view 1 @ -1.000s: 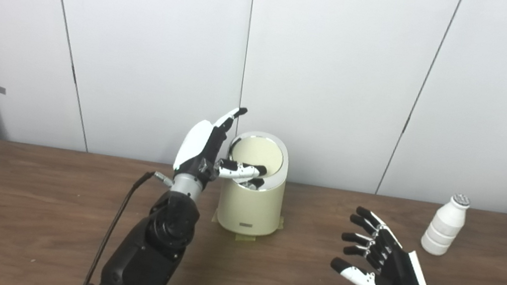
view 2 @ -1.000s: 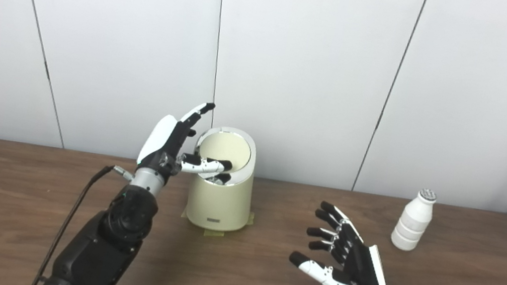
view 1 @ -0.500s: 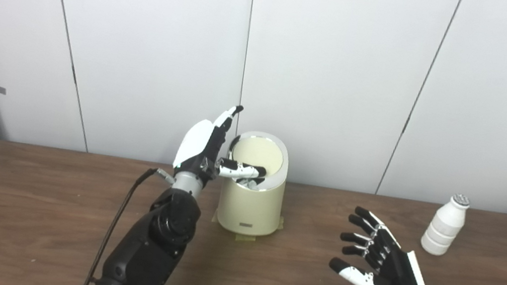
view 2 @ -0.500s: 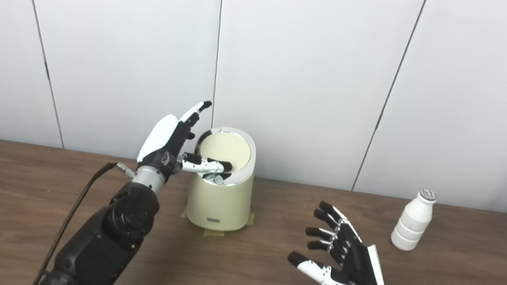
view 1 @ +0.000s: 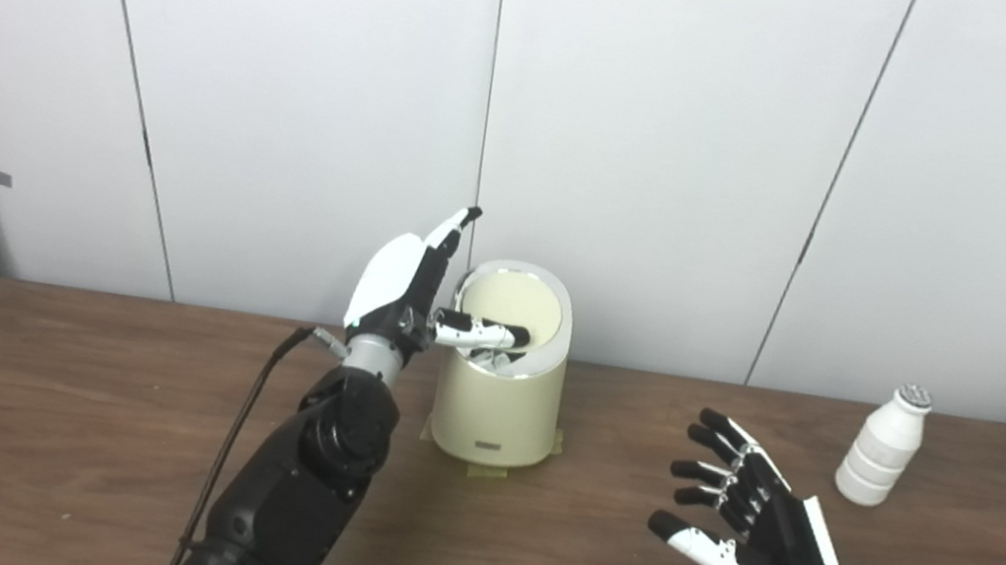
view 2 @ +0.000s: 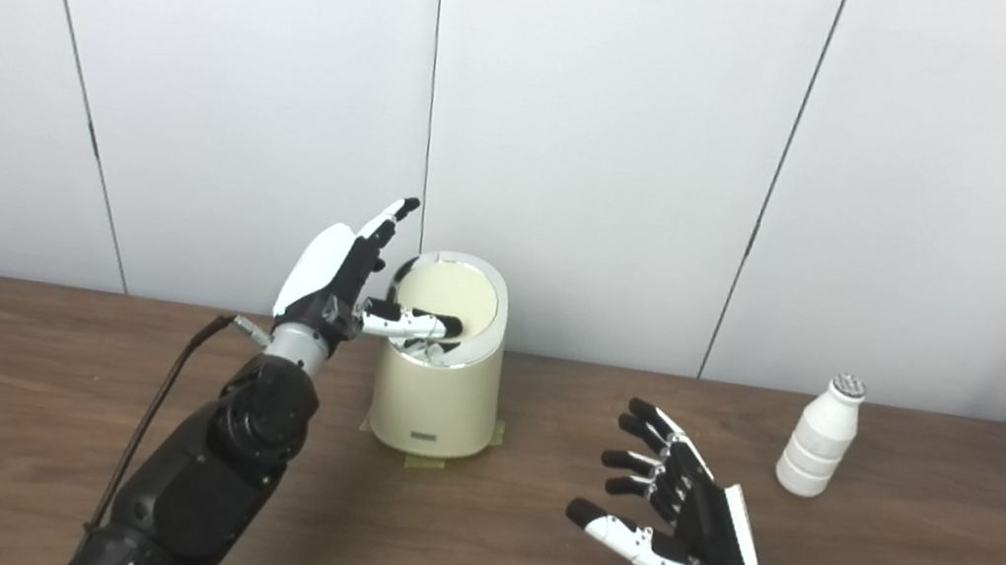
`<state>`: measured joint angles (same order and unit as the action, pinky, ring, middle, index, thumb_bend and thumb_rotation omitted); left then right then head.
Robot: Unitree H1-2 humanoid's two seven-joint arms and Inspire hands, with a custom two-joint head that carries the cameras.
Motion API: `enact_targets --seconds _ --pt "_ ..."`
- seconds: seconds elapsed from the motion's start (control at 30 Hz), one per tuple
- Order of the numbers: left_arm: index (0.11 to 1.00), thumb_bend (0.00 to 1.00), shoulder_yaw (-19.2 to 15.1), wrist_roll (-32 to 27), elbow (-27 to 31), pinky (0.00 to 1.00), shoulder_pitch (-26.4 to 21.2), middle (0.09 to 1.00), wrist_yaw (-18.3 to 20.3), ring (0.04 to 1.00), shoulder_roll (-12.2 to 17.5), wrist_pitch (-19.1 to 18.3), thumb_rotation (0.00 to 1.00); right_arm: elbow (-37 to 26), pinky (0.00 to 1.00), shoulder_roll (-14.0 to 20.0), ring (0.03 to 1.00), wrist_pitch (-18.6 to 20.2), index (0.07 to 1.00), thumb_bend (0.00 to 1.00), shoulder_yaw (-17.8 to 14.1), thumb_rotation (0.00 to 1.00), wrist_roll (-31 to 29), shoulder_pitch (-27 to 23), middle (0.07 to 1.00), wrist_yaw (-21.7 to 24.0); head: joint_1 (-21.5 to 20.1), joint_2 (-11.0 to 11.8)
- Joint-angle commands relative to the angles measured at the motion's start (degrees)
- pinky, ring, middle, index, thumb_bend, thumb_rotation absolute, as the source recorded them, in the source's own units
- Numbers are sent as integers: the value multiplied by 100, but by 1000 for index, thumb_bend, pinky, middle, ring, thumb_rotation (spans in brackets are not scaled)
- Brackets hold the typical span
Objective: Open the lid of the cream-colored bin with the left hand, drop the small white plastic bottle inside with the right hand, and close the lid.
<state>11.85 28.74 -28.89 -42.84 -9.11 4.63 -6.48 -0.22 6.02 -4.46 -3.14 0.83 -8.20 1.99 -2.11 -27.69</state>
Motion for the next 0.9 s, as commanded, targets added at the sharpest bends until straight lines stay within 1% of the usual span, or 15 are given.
enact_targets --seconds 0.0,0.1,0.17,0.23,0.27,0.33,0.37,0.4,0.5,0.57,0.6,0.73,0.8,0.83,0.87 --pt "993 652 37 166 88 809 -373 977 35 930 132 -215 0 -214 584 18 688 -89 826 810 -6 262 -10 -174 821 -29 -6 -4" --pt "994 646 210 263 205 811 -375 988 329 931 239 -500 0 -185 585 16 685 -116 823 827 -12 276 -15 -186 819 -30 -6 -4" --pt "983 637 358 279 328 824 -374 998 689 918 345 -736 0 -190 582 16 683 -115 823 825 -9 277 2 -190 818 -36 -6 -4" --pt "972 643 506 331 440 803 -376 994 993 902 443 -926 0 -201 580 10 681 -115 822 824 -10 273 -3 -189 817 -39 -6 -4" --pt "963 657 583 364 492 784 -377 980 1119 891 491 -1001 0 -208 580 6 679 -111 821 822 -12 269 -20 -188 816 -33 -6 -4" --pt "948 685 697 403 599 787 -375 955 1310 878 563 -1130 0 -240 579 10 678 -98 823 815 -7 262 -6 -183 817 -32 3 -23" --pt "945 691 806 485 645 789 -383 949 1432 870 620 -1203 0 -242 579 14 678 -98 824 813 -6 261 5 -181 817 -34 3 -23" --pt "945 700 906 554 680 770 -393 932 1540 846 673 -1265 0 -243 581 20 679 -97 825 814 -2 265 24 -180 816 -37 3 -23" --pt "949 693 1101 657 752 791 -407 928 1762 867 778 -1394 0 -243 583 19 683 -102 826 818 -11 272 17 -180 817 -29 23 -29" --pt "954 679 1186 681 785 834 -403 940 1908 889 833 -1444 0 -274 585 13 684 -67 823 822 -16 271 26 -176 818 -34 23 -29" --pt "957 673 1211 684 785 891 -396 953 1941 904 852 -1434 0 -282 585 14 682 -60 823 818 -17 266 30 -174 817 -36 29 -28" --pt "959 685 1268 725 795 940 -342 955 1925 912 910 -1356 0 -217 589 25 684 -96 826 822 -36 267 -41 -182 819 -6 39 -23" --pt "960 680 1225 716 829 932 -310 954 1806 905 903 -1305 0 -245 585 25 683 -89 826 820 -21 262 -29 -177 818 -2 42 -13" --pt "956 676 1202 710 836 896 -298 949 1746 886 894 -1279 0 -255 579 26 683 -88 824 812 -13 256 -21 -176 818 -1 40 -2" --pt "955 675 1119 672 856 883 -272 947 1616 880 850 -1259 0 -269 577 22 683 -63 823 809 -9 254 -9 -174 818 -8 44 7"
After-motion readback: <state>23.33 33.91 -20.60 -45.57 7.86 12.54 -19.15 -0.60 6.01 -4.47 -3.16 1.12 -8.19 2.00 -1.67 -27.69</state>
